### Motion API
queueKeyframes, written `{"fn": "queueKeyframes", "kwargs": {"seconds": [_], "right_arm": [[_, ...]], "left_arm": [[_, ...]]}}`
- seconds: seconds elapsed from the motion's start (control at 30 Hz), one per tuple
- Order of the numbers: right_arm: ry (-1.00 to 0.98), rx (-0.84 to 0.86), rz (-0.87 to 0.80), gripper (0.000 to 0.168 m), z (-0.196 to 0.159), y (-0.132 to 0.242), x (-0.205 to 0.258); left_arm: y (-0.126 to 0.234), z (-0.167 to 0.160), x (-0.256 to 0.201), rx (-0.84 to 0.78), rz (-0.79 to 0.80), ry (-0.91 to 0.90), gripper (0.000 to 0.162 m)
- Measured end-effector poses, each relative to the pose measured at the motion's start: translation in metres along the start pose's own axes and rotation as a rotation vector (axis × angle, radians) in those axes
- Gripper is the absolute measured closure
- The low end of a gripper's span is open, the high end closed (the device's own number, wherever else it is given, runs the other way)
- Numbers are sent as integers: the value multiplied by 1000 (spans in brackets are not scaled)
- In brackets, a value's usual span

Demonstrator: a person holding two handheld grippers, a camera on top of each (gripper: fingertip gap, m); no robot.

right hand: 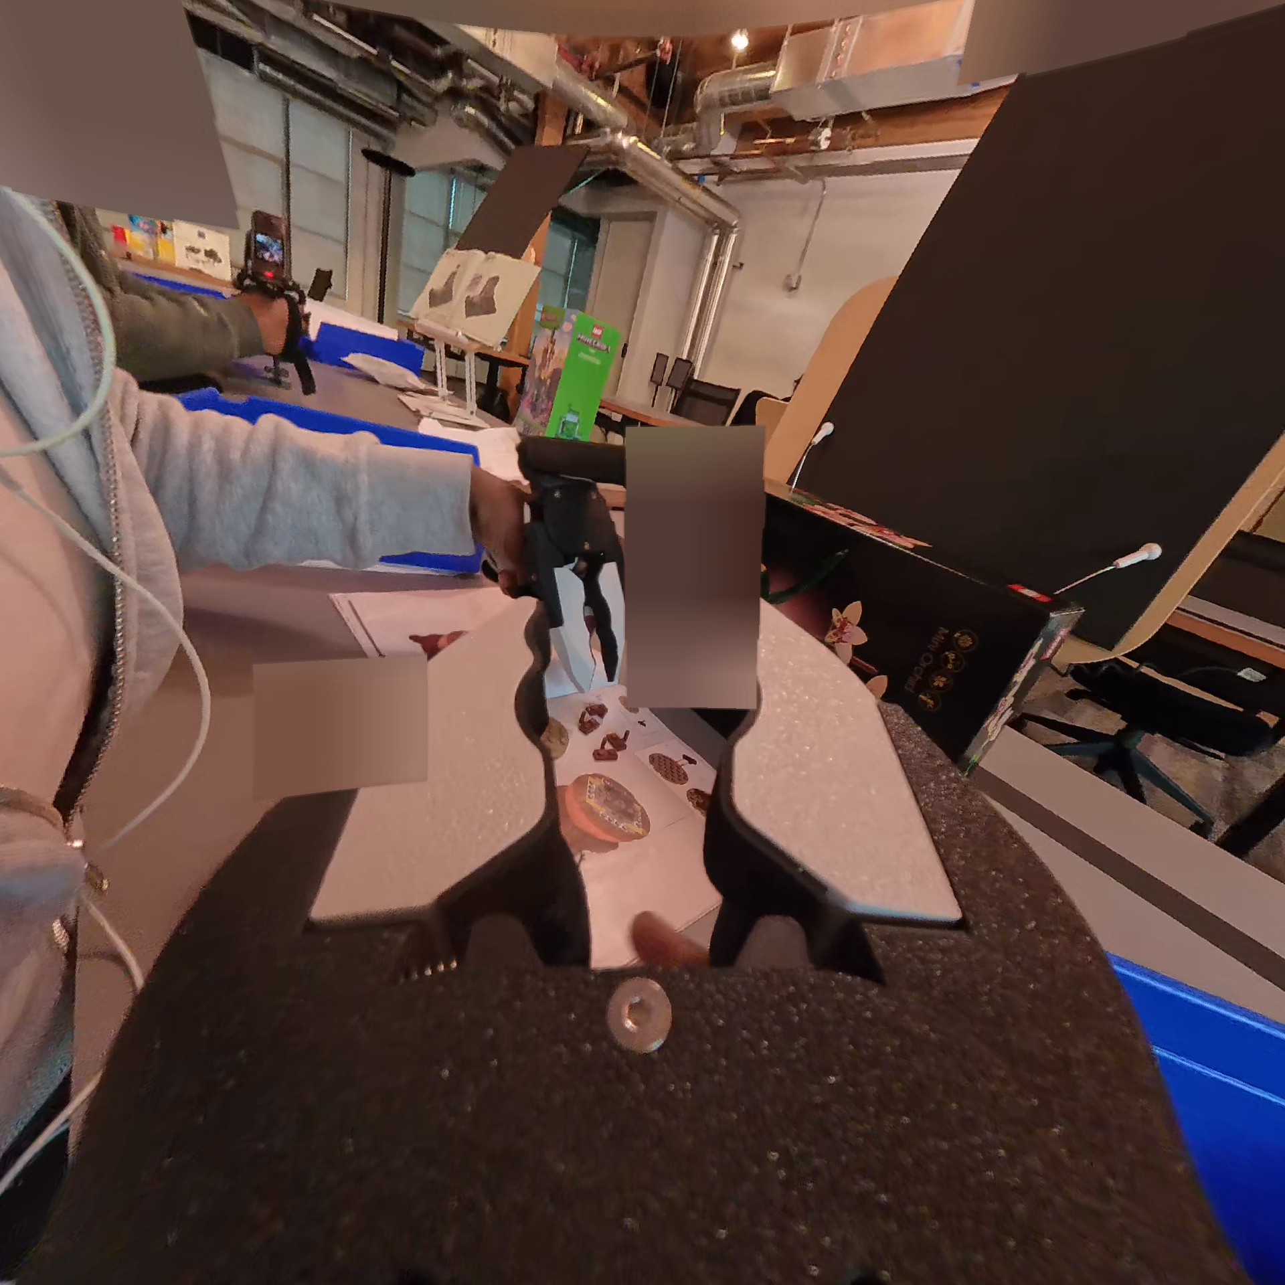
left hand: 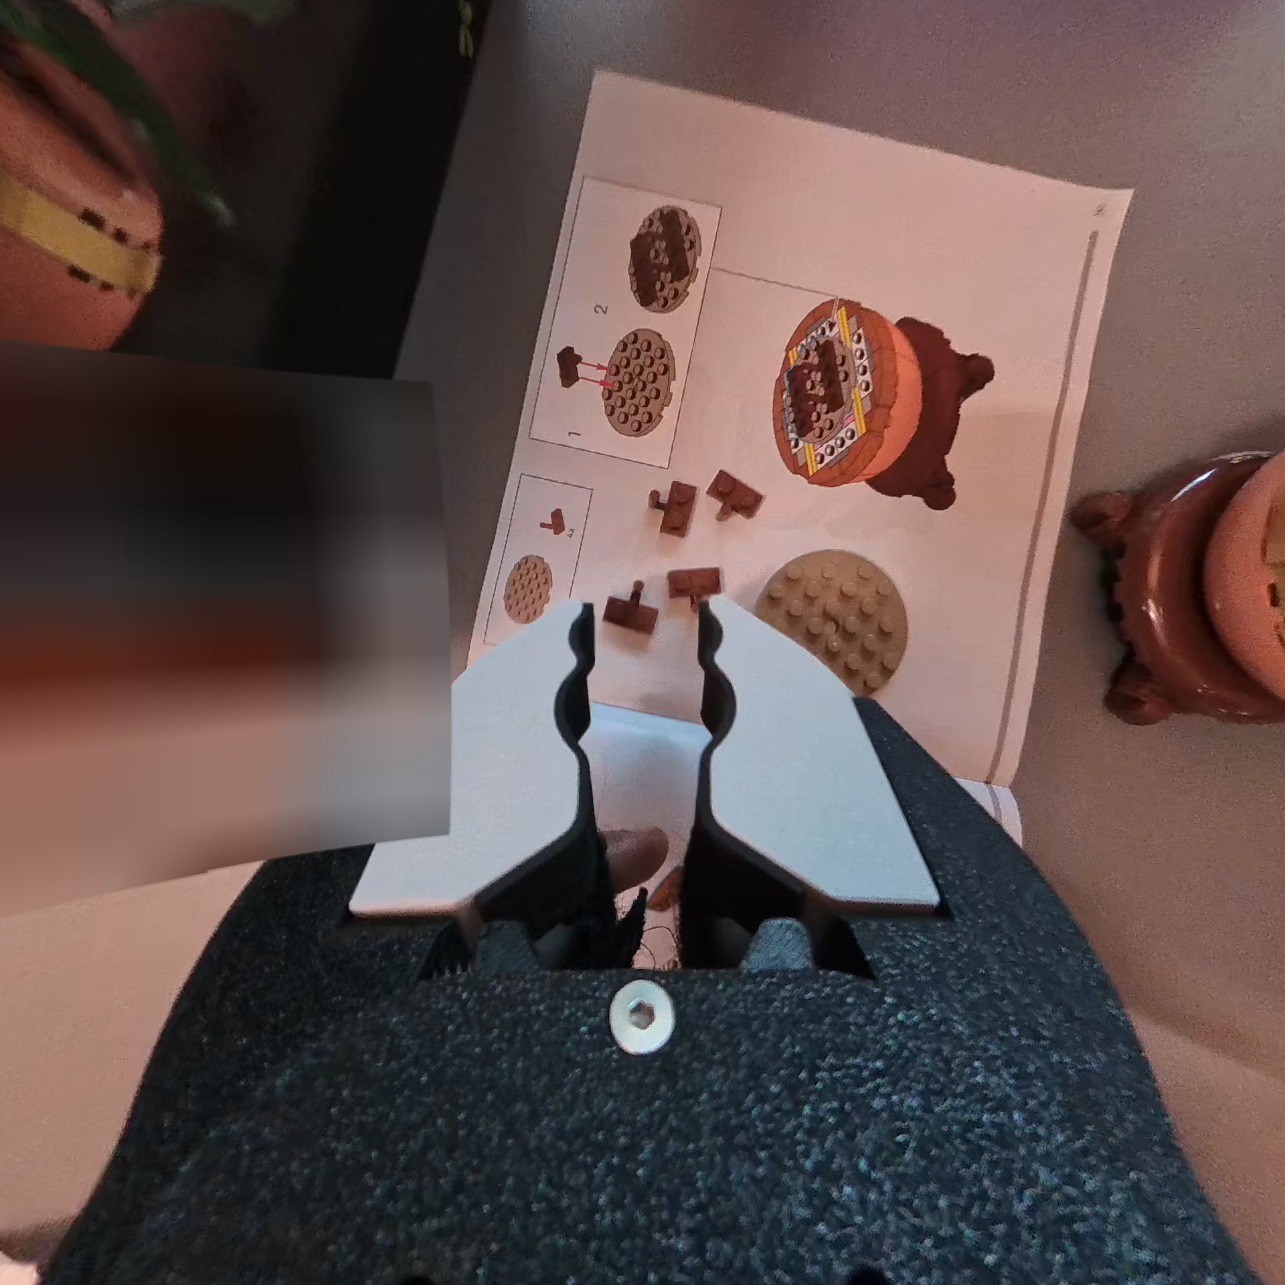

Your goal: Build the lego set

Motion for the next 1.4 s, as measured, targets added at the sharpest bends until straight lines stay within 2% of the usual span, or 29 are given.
{"fn": "queueKeyframes", "kwargs": {"seconds": [0.17,0.27,0.3,0.33,0.37,0.43,0.5,0.57,0.63,0.67,0.7,0.73,0.77,0.8,0.83,0.9,0.97,1.0,1.03,1.1,1.2,1.27,1.33,1.37,1.4], "right_arm": [[-8,-42,-19,117,3,-4,-1],[-34,-76,-51,118,4,-7,-3],[-40,-88,-67,127,4,-8,-4],[-38,-89,-65,151,2,-9,-4],[-34,-90,-50,165,1,-11,-3],[-47,-105,-28,168,-1,-16,-1],[-63,-98,-29,167,-8,-24,-1],[-67,-90,-23,150,-14,-32,0],[-93,-89,-22,119,-18,-41,0],[-103,-83,-25,113,-20,-44,-1],[-100,-73,-15,126,-22,-47,-1],[-78,-64,19,166,-24,-49,1],[-76,-58,40,167,-25,-52,2],[-85,-49,56,167,-27,-55,3],[-95,-40,66,167,-29,-59,3],[-101,-25,67,158,-36,-64,2],[-110,24,79,131,-47,-70,0],[-116,59,92,123,-53,-72,-1],[-118,100,107,122,-60,-74,-3],[-118,197,148,167,-74,-76,-5],[-198,259,190,166,-90,-83,-7],[-169,244,176,159,-97,-89,-10],[-153,255,161,143,-106,-94,-13],[-159,266,157,132,-111,-96,-14],[-174,280,156,125,-115,-99,-15]], "left_arm": [[19,-2,3,-101,75,28,138],[42,12,-9,-366,166,1,145],[52,16,-18,-477,196,-11,147],[62,19,-27,-586,227,-23,147],[73,20,-37,-684,266,-33,147],[89,16,-54,-826,370,-49,151],[99,6,-67,-882,471,-52,151],[104,-4,-81,-928,513,-53,137],[107,-12,-90,-971,523,-15,97],[108,-15,-93,-987,519,23,84],[109,-17,-96,-1008,512,54,76],[110,-20,-99,-1032,507,69,70],[113,-22,-100,-1052,509,73,71],[115,-25,-101,-1064,517,72,78],[118,-28,-101,-1071,539,69,96],[120,-33,-99,-1061,586,84,160],[110,-37,-99,-959,531,127,162],[103,-38,-100,-906,494,133,162],[97,-38,-101,-876,475,131,162],[84,-36,-100,-834,432,128,154],[63,-34,-92,-729,393,144,110],[55,-30,-86,-702,396,123,99],[50,-25,-81,-706,409,91,100],[48,-24,-79,-702,411,78,105],[46,-23,-77,-689,414,67,117]]}}
Point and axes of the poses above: each gripper's, where its closed fingertips meet, y back along the fingers, z out of its top, x = y × z across the jaws, the point moved 6 cm from there along y, back along the fingers, and after that the axes turned 10 degrees about -x, right-handed, at the moved point
